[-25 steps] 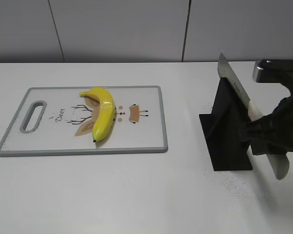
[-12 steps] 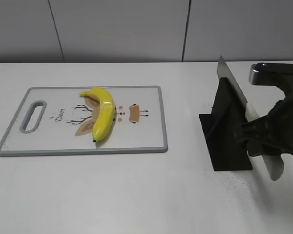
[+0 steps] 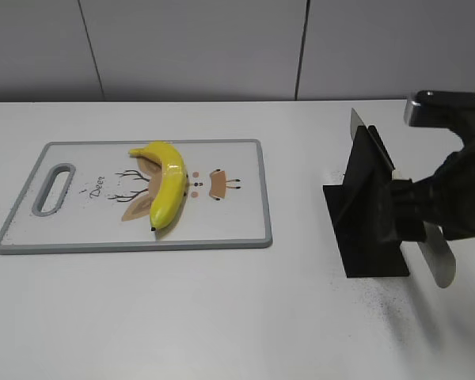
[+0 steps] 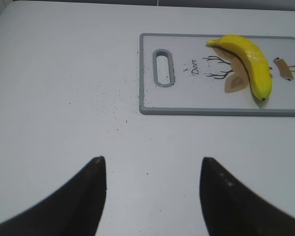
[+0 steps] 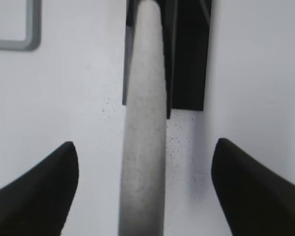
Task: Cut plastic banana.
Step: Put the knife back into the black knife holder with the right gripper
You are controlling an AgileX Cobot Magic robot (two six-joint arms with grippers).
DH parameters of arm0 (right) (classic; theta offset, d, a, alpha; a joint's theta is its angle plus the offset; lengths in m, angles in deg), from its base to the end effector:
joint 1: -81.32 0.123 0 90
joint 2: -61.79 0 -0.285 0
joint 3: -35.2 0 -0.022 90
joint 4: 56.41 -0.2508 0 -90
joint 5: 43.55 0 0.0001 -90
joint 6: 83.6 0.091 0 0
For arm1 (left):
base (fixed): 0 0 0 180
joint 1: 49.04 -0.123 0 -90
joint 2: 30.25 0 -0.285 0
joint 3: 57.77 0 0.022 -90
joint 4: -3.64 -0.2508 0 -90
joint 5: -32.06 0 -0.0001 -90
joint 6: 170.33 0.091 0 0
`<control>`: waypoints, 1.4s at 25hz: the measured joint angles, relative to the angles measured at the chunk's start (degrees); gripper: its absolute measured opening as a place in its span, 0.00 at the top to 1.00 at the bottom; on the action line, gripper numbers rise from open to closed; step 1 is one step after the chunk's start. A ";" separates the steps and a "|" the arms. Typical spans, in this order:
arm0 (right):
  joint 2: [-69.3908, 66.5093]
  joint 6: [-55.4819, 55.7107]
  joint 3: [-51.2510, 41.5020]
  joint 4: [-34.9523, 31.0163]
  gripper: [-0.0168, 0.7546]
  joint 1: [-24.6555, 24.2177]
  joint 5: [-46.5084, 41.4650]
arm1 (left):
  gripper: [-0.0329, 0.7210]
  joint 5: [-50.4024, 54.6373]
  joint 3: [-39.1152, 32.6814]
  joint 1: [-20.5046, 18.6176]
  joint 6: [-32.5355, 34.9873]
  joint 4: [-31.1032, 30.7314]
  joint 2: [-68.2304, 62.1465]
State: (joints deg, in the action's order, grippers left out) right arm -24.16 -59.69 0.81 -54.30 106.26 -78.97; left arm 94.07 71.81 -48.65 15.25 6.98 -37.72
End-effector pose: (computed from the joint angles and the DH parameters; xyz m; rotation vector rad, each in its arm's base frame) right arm 0.2227 0.1014 0.2166 -0.0594 2.7369 0.2084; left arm -0.0031 -0.0047 0.2667 0.1114 2.0883 -0.0155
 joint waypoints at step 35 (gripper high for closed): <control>59.15 -18.79 -13.59 2.75 0.26 0.00 -24.86 | 0.18 0.00 0.00 0.00 0.02 0.00 0.00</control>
State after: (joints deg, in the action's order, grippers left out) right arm 34.98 -78.48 -12.78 -51.54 106.26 -103.83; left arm 94.07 71.81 -48.65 15.27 6.98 -37.72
